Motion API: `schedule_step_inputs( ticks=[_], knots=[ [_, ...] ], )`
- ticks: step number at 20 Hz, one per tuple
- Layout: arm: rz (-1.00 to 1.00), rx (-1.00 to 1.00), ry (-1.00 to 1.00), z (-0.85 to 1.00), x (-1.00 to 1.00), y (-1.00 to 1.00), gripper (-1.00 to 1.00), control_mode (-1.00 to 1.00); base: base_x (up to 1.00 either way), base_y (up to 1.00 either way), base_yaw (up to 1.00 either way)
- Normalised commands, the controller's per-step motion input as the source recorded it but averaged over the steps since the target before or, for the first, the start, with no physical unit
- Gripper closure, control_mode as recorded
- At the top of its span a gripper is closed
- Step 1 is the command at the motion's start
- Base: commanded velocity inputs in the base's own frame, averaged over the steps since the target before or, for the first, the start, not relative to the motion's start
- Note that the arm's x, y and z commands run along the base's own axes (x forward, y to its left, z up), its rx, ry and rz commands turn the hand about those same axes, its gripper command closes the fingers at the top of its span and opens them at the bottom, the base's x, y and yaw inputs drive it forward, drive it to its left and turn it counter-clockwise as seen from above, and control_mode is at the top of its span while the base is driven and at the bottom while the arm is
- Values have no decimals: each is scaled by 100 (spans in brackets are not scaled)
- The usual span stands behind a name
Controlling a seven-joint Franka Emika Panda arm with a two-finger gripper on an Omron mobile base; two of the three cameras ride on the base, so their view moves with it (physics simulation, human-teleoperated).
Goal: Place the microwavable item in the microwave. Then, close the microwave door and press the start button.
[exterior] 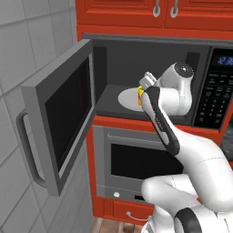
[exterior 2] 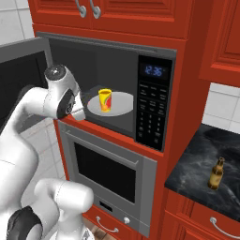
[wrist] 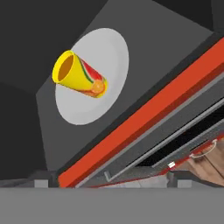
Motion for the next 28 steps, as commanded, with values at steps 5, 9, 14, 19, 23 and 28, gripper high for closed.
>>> schedule_step_inputs(
  ticks=[5, 9, 14, 19, 23, 28],
  knots=[
    [8, -21, -5, 12, -100, 59, -100, -100, 0, 0, 0],
    [11, -19, -11, 47, -100, 17, -100, -100, 0, 0, 0],
    [22, -28, 0, 21, -97, 41, -100, -100, 0, 0, 0],
    [34, -35, 1, 35, -69, 43, -100, -100, 0, 0, 0],
    [38, -50, 10, 11, -60, 19, -100, -100, 0, 0, 0],
    [35, -40, 2, -1, -39, 23, -100, -100, 0, 0, 0]
  ],
)
